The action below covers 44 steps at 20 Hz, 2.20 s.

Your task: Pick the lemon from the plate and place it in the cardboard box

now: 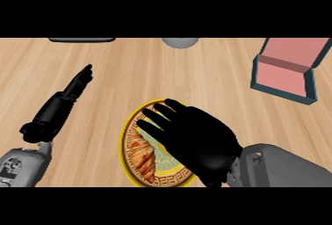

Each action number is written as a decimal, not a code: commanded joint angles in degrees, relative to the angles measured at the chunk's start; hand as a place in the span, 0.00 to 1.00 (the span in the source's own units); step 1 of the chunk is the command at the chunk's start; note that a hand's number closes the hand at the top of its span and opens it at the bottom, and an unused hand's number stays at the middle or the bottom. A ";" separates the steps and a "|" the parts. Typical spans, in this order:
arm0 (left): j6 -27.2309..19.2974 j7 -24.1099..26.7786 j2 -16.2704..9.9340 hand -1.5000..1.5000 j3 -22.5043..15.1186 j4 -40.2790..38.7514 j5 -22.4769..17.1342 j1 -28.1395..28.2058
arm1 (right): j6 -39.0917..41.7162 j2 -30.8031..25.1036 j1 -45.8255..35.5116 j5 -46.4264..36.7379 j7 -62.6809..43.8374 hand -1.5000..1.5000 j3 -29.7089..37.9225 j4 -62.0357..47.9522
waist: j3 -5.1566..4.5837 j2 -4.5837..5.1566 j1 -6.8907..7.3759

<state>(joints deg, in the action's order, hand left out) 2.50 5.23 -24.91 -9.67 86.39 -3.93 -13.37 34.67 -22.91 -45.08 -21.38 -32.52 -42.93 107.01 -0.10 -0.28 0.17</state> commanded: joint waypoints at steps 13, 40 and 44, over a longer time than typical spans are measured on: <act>0.33 0.52 5.44 0.50 0.45 -1.82 5.62 -0.98 | 7.93 15.65 3.93 -11.05 -13.10 0.00 -5.38 -6.93 | 0.08 0.32 -0.11; 6.66 -0.54 8.83 0.50 6.86 2.30 10.24 2.26 | 3.32 20.27 13.40 -35.79 8.21 0.00 -0.71 -21.21 | 0.10 0.28 -0.03; 8.81 -3.75 8.09 0.50 7.92 5.36 8.52 1.69 | 0.73 22.73 10.45 -38.45 7.38 0.00 -1.00 -28.60 | 0.11 0.31 0.43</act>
<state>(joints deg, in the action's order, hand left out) 10.29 3.74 -17.00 -1.79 89.00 4.76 -11.87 38.04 -2.85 -31.43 -57.45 -25.95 -44.45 86.30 0.00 -0.01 0.20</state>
